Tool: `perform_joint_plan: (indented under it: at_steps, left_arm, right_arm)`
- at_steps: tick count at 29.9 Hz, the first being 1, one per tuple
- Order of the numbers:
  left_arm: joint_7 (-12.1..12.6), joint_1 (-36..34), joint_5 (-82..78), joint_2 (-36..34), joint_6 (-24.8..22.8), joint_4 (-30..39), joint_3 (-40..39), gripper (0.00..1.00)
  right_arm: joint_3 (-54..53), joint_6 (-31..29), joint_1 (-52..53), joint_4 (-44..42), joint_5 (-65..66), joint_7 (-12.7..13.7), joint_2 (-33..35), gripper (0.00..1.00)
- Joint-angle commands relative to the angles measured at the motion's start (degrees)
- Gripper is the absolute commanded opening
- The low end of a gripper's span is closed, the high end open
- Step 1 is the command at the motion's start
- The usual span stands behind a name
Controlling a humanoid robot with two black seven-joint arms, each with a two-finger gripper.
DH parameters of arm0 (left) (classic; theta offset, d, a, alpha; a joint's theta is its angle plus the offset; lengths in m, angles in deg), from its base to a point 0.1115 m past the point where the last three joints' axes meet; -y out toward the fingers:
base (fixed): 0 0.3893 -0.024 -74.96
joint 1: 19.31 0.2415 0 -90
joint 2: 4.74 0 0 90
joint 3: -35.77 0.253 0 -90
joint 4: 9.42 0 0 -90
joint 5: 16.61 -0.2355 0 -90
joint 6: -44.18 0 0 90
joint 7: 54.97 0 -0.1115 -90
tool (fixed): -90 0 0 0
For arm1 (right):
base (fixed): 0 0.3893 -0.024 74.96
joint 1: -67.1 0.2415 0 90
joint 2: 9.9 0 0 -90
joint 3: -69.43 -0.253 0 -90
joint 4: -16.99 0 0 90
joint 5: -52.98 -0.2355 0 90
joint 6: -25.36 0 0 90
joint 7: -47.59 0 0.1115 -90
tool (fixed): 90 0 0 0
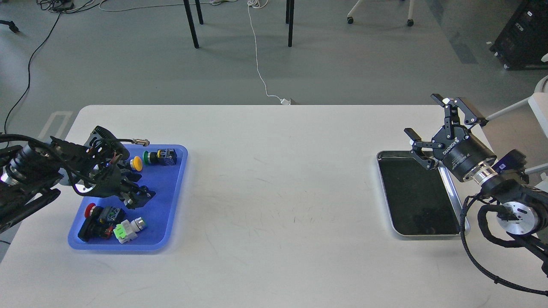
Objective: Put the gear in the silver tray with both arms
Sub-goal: 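Close the left gripper on the small black gear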
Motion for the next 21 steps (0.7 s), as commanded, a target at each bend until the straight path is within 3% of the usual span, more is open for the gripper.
perform_joint_plan:
  at_steps: [1,5,8,21]
  left_arm:
    - [0.00,0.08,0.00,0.47,-0.07,-0.56,0.02,0.52]
    - [0.00,0.08,0.00,0.38,-0.07,-0.65,0.02,0.34]
    - [0.00,0.08,0.00,0.29,-0.07,-0.73,0.02,0.27]
    - [0.00,-0.98,0.00,-0.32,-0.68,0.05,0.02,0.21]
  right_arm:
    - [-0.04,0.00,0.00,0.00,0.08,0.00,0.00,0.99]
    - [-0.04,0.00,0.00,0.00,0.08,0.00,0.00,0.99]
    - [-0.04,0.00,0.00,0.00,0.08,0.00,0.00,0.99]
    - [-0.21,0.00,0.09,0.00,0.17,0.00,0.00,0.99]
